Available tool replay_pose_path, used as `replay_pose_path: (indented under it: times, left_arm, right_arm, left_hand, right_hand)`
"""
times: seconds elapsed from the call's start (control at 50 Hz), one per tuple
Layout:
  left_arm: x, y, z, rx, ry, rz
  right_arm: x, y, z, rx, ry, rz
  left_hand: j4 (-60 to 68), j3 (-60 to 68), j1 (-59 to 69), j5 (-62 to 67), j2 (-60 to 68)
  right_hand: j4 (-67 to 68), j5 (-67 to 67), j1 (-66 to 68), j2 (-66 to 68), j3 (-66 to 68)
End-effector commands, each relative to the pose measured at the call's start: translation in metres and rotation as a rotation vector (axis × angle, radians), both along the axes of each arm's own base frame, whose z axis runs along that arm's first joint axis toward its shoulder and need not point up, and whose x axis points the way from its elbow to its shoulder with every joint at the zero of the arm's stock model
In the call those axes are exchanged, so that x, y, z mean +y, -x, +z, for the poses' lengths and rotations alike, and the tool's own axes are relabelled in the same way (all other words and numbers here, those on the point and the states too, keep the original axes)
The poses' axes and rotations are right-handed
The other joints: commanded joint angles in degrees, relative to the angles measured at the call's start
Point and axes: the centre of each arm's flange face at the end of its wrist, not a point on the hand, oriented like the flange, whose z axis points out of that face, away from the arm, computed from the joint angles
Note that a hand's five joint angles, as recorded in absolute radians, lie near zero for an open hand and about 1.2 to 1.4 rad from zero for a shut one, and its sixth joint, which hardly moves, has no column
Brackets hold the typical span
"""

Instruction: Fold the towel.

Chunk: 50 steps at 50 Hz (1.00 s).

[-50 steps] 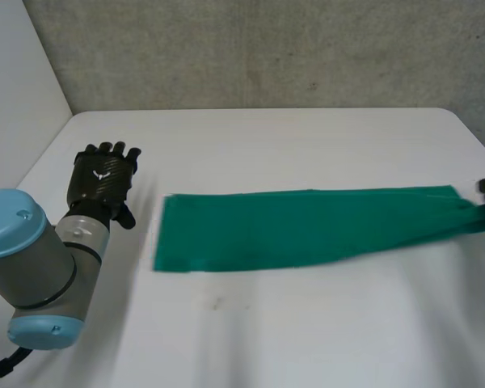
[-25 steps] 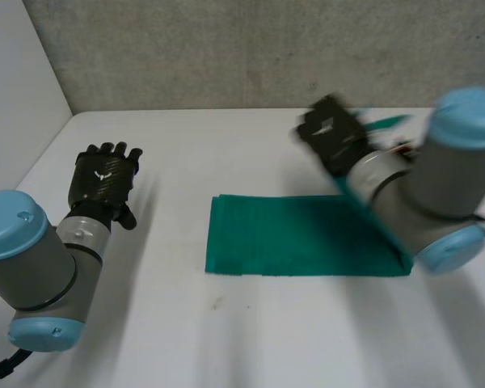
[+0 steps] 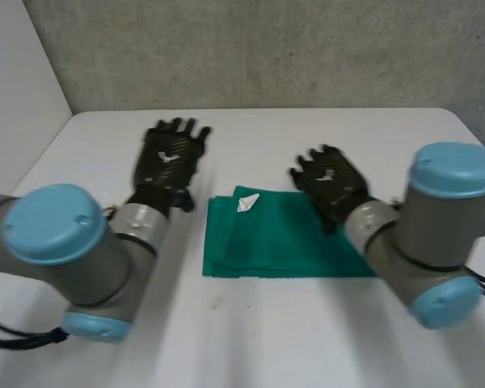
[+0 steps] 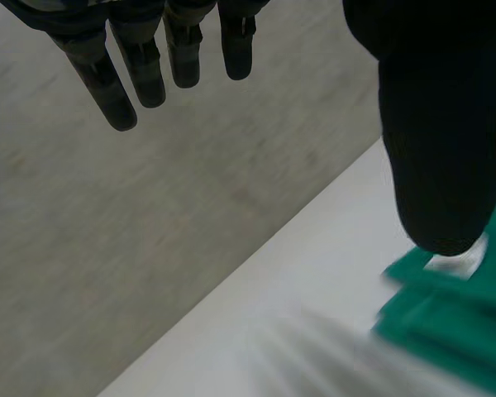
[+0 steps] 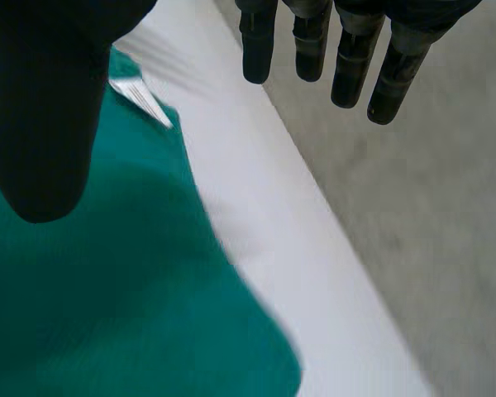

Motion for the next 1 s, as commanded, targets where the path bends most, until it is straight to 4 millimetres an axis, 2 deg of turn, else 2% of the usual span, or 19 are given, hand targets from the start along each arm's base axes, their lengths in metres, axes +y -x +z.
replay_pose_path:
  times: [0.02,0.08,0.18,0.28,0.3,0.4,0.46,0.5,0.54,0.58,0.72,0.76,0.82,0.88,0.9,0.94,0.96,1.0]
  left_arm:
    - [0.020,0.062,-0.025,0.020,-0.037,-0.202]
    - [0.017,0.068,-0.045,-0.008,-0.078,-0.209]
    - [0.012,0.070,-0.069,-0.054,-0.133,-0.196]
    - [0.008,0.064,-0.078,-0.076,-0.163,-0.168]
    - [0.006,0.060,-0.080,-0.082,-0.169,-0.153]
    - [0.000,0.047,-0.084,-0.110,-0.189,-0.103]
    - [-0.003,0.037,-0.084,-0.132,-0.202,-0.073]
    - [-0.003,0.031,-0.082,-0.153,-0.207,-0.060]
    - [-0.002,0.029,-0.080,-0.165,-0.205,-0.057]
    - [0.000,0.024,-0.066,-0.160,-0.189,-0.051]
    - [0.002,0.005,-0.038,-0.127,-0.161,-0.014]
    - [0.009,-0.006,-0.021,-0.110,-0.141,-0.003]
    - [0.012,-0.014,-0.014,-0.102,-0.135,0.008]
    - [0.015,-0.021,-0.008,-0.095,-0.130,0.021]
    - [0.016,-0.022,-0.006,-0.094,-0.127,0.021]
    - [0.016,-0.024,-0.004,-0.090,-0.122,0.029]
    - [0.015,-0.026,-0.001,-0.087,-0.117,0.035]
    - [0.014,-0.028,0.000,-0.083,-0.116,0.043]
  right_arm:
    - [-0.005,0.064,-0.021,-0.114,-0.250,-0.216]
    - [-0.005,0.080,-0.032,-0.109,-0.295,-0.252]
    - [-0.004,0.092,-0.043,-0.121,-0.350,-0.239]
    - [-0.006,0.095,-0.046,-0.132,-0.364,-0.225]
    - [-0.008,0.095,-0.046,-0.138,-0.365,-0.219]
    - [-0.010,0.096,-0.046,-0.151,-0.365,-0.226]
    - [-0.010,0.097,-0.047,-0.151,-0.365,-0.229]
    - [-0.012,0.099,-0.047,-0.150,-0.358,-0.240]
    - [-0.014,0.100,-0.046,-0.150,-0.356,-0.243]
    - [-0.019,0.106,-0.048,-0.149,-0.356,-0.267]
    - [-0.027,0.107,-0.050,-0.141,-0.348,-0.278]
    - [-0.036,0.105,-0.040,-0.133,-0.299,-0.286]
    - [-0.045,0.104,-0.029,-0.128,-0.248,-0.294]
    - [-0.045,0.087,-0.013,-0.125,-0.200,-0.259]
    - [-0.037,0.066,-0.005,-0.125,-0.189,-0.193]
    - [-0.023,0.039,0.005,-0.126,-0.173,-0.107]
    - [-0.008,0.014,0.014,-0.125,-0.163,-0.027]
    - [0.007,-0.006,0.016,-0.125,-0.171,0.044]
  left_hand:
    - [-1.60,-2.09,-0.95,-2.68,-1.52]
    - [-1.60,-2.09,-0.95,-2.68,-1.52]
    - [-1.56,-2.04,-0.90,-2.63,-1.47]
    - [-1.56,-2.04,-0.90,-2.63,-1.47]
    - [-1.56,-2.04,-0.90,-2.63,-1.47]
    - [-1.60,-2.09,-0.95,-2.68,-1.52]
    - [-1.60,-2.09,-0.95,-2.68,-1.52]
    - [-1.60,-2.09,-0.95,-2.68,-1.52]
    - [-1.60,-2.09,-0.95,-2.68,-1.52]
    - [-1.60,-2.09,-0.95,-2.68,-1.52]
    - [-1.60,-2.09,-0.95,-2.68,-1.52]
    - [-1.60,-2.09,-0.95,-2.68,-1.52]
    - [-1.60,-2.09,-0.95,-2.68,-1.52]
    - [-1.60,-2.09,-0.95,-2.68,-1.52]
    - [-1.60,-2.09,-0.95,-2.68,-1.52]
    - [-1.60,-2.09,-0.95,-2.68,-1.52]
    - [-1.60,-2.09,-0.95,-2.68,-1.52]
    - [-1.60,-2.09,-0.95,-2.68,-1.52]
  right_hand:
    - [-3.17,-4.01,-1.55,-2.52,-1.96]
    - [-3.17,-4.01,-1.55,-2.52,-1.96]
    - [4.15,3.30,5.77,4.80,5.35]
    - [8.02,7.18,9.64,8.67,9.22]
    - [14.85,14.00,16.47,15.50,16.05]
    - [23.65,22.81,25.27,24.30,24.86]
    - [36.40,35.56,38.02,37.05,37.61]
    - [50.85,50.01,52.47,51.50,52.06]
    - [52.75,51.90,54.37,53.40,53.95]
    - [66.76,65.91,68.38,67.41,67.96]
    - [66.83,65.99,68.45,67.48,68.04]
    - [66.83,65.99,68.45,67.48,68.04]
    - [66.83,65.99,68.45,67.48,68.04]
    - [66.83,65.99,68.45,67.48,68.04]
    - [66.83,65.99,68.45,67.48,68.04]
    - [66.83,65.99,68.45,67.48,68.04]
    - [66.83,65.99,68.45,67.48,68.04]
    - [66.83,65.99,68.45,67.48,68.04]
